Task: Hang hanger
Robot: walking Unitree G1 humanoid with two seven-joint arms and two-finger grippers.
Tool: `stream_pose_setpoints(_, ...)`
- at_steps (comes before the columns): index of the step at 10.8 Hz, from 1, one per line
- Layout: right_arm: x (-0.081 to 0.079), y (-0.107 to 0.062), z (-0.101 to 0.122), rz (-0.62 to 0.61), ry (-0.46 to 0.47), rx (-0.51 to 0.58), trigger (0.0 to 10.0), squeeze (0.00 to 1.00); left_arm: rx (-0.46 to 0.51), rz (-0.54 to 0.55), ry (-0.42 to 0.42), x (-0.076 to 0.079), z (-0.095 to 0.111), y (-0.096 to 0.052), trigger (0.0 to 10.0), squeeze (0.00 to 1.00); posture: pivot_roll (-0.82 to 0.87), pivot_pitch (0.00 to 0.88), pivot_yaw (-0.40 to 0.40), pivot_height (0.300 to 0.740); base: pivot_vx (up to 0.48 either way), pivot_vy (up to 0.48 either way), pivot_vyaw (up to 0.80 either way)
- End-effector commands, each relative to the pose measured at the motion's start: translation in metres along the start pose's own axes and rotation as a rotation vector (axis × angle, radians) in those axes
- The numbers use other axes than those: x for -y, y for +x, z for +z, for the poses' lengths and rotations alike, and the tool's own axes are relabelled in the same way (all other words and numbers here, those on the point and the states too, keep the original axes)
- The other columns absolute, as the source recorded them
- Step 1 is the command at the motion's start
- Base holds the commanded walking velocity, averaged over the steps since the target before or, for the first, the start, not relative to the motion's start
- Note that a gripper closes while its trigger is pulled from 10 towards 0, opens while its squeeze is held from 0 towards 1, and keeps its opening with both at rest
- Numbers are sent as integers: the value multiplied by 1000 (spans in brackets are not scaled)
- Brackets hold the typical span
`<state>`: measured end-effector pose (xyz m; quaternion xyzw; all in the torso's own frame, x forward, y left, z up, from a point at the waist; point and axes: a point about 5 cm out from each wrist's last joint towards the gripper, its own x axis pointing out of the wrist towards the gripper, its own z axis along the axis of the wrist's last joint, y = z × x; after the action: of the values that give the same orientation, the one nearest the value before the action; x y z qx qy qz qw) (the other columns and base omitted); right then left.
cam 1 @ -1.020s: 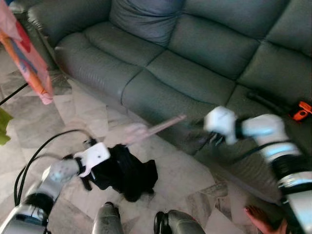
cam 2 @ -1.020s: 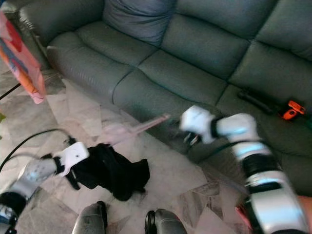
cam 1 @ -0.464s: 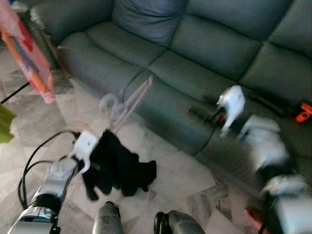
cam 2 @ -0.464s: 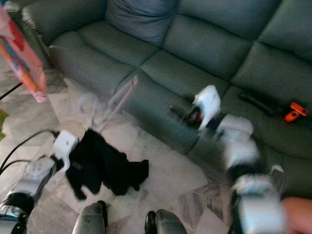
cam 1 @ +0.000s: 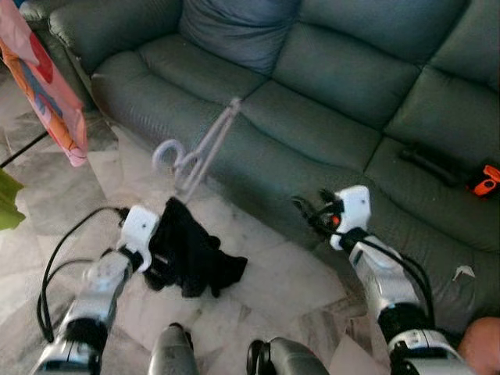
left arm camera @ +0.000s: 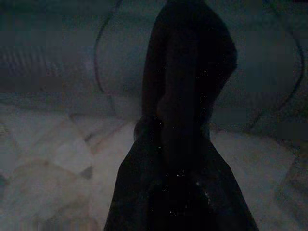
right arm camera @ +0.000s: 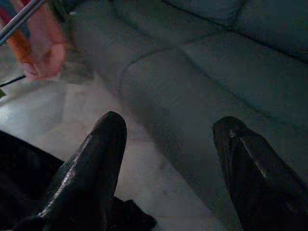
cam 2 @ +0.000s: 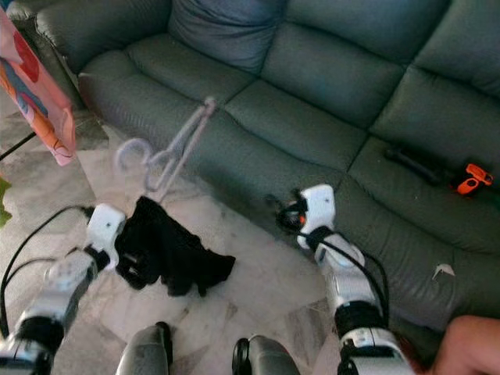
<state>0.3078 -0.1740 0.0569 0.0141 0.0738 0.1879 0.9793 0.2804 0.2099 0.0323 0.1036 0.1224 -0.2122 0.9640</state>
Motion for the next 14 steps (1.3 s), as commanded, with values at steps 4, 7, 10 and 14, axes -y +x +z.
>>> stream_pose_setpoints(4, 3, -2, -1, -20, -1, -6, 10000, 0, 45, 13, 0, -1, 9, 2, 0, 0, 17, 152, -64, 740, 0, 0, 0)
stream_pose_setpoints(7, 3, -2, -1, -20, -1, -6, 10000, 0, 45, 13, 0, -1, 9, 2, 0, 0, 17, 152, -64, 740, 0, 0, 0)
stream_pose_setpoints(10, 3, -2, -1, -20, -1, -6, 10000, 0, 45, 13, 0, -1, 9, 2, 0, 0, 17, 152, -64, 740, 0, 0, 0)
stream_pose_setpoints(14, 3, -2, -1, -20, -1, -6, 10000, 0, 45, 13, 0, -1, 9, 2, 0, 0, 17, 152, -64, 740, 0, 0, 0)
